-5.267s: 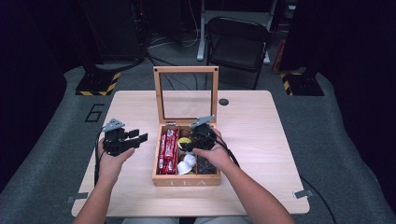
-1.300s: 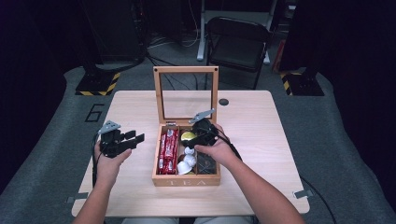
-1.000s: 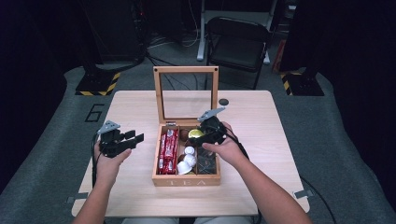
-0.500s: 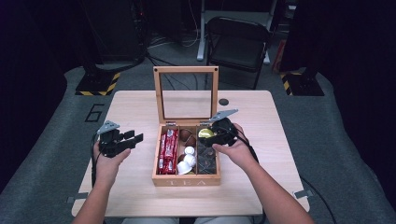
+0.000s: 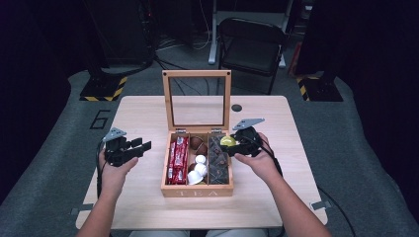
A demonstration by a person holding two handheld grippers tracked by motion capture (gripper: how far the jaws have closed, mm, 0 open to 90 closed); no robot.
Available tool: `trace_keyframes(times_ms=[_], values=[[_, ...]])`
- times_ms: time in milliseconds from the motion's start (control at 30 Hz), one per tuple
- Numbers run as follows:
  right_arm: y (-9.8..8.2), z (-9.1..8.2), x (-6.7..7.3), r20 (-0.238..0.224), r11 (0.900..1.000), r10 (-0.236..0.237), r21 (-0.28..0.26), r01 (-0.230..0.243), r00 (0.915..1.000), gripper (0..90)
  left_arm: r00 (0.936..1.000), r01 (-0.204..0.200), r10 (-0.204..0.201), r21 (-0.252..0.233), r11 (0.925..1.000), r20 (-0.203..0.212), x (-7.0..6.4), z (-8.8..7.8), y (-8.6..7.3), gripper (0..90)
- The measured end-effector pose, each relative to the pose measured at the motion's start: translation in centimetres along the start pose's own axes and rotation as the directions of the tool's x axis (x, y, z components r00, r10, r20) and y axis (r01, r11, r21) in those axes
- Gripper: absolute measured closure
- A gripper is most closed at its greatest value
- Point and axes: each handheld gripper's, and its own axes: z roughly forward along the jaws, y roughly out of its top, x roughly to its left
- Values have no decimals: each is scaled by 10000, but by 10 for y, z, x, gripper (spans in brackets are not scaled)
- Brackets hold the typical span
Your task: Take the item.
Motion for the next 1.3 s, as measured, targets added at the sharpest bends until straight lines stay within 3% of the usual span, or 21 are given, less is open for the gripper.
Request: trace_keyframes(times_ms=[600, 667, 867, 1100, 1133, 1233, 1300], values=[[-38, -12, -27, 990, 9979, 600, 165, -619, 9933, 372, 10000, 30, -30, 30, 10000, -29, 1, 1, 0, 514], [-48, -14, -33, 1138, 9955, 913, 148, -936, 9893, 372, 10000, 27, -27, 23, 10000, -30, 1, 1, -1, 514], [-61, -17, -42, 1342, 9914, 1278, 93, -1302, 9827, 371, 10000, 34, -34, 33, 10000, -36, 1, 1, -1, 514], [-83, -21, -56, 1745, 9809, 1908, 46, -1945, 9660, 372, 10000, 22, -22, 45, 10000, -35, 1, 1, -1, 514], [-89, -22, -61, 1800, 9752, 2182, -23, -2214, 9591, 371, 10000, 31, -31, 38, 10000, -45, 1, 0, -1, 514], [-94, -24, -65, 1924, 9727, 2283, -22, -2322, 9544, 372, 10000, 41, -41, 37, 10000, -50, 2, 0, -1, 514], [-100, -25, -69, 2063, 9657, 2551, -51, -2597, 9446, 372, 9999, 109, -109, 48, 9999, -65, 3, 0, -2, 514]])
